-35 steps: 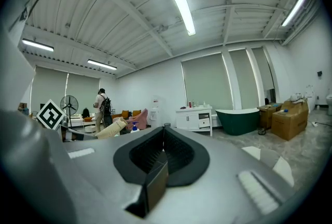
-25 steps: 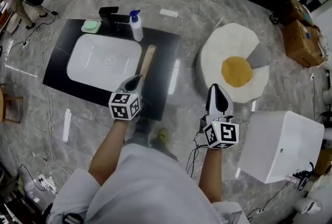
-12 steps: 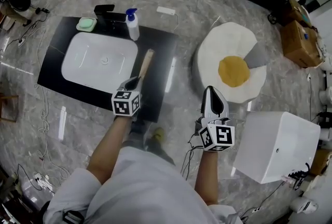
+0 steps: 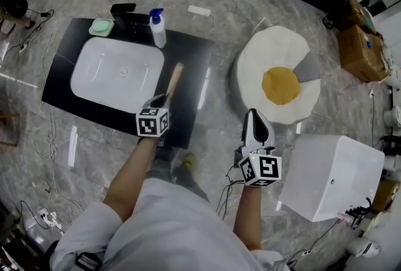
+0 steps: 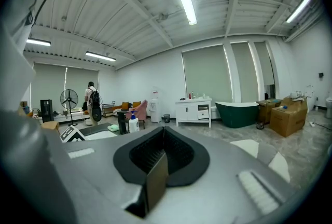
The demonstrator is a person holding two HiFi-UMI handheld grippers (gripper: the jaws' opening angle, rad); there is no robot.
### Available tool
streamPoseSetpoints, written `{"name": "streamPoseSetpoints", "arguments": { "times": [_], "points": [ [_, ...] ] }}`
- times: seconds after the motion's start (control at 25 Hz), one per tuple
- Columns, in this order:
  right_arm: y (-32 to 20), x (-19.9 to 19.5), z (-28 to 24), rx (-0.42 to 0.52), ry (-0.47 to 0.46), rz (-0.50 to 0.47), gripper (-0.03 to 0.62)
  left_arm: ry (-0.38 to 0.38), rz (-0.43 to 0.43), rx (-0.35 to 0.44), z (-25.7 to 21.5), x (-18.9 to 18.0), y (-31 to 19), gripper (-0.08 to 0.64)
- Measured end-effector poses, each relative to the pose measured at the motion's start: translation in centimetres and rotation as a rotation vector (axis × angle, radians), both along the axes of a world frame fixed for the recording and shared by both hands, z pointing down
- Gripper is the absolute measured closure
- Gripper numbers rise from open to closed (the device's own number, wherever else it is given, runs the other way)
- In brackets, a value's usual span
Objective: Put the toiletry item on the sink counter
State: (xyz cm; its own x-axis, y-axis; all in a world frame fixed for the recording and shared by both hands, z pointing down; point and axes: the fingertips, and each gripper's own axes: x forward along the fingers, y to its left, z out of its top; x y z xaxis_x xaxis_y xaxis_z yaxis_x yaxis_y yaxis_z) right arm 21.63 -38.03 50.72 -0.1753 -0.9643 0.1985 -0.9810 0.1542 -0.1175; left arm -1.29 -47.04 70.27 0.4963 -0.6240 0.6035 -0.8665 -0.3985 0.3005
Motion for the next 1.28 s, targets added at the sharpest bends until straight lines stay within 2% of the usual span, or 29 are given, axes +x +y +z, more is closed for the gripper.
{"name": "streamPoseSetpoints", "arguments": {
  "times": [0.2, 0.56, 0.88, 1.0, 1.28],
  "points": [
    [-0.4, 0.2, 0.3, -0.008, 0.008, 0.004, 0.589, 0.007, -0.01, -0.03, 1.0, 0.1, -0.5, 0.543],
    [-1.1, 0.4, 0.5, -0.014, 0.008, 0.015, 0.588, -0.005, -0.005, -0.039, 2.0, 0.1, -1.1, 0.534],
    [-0.9, 0.1, 0.9, -0.024, 0.008, 0.017, 0.588, -0.025, -0.002, -0.044, 2.4, -0.6, -1.6, 0.5],
    [-0.7, 0.2, 1.0, -0.027, 0.009, 0.022, 0.588, -0.036, 0.005, -0.044, 2.4, -0.9, -1.6, 0.452],
    [0.0, 0.2, 0.5, -0.022, 0.0, 0.029, 0.588, -0.04, 0.002, -0.022, 1.2, -1.8, -1.4, 0.426]
  ]
}}
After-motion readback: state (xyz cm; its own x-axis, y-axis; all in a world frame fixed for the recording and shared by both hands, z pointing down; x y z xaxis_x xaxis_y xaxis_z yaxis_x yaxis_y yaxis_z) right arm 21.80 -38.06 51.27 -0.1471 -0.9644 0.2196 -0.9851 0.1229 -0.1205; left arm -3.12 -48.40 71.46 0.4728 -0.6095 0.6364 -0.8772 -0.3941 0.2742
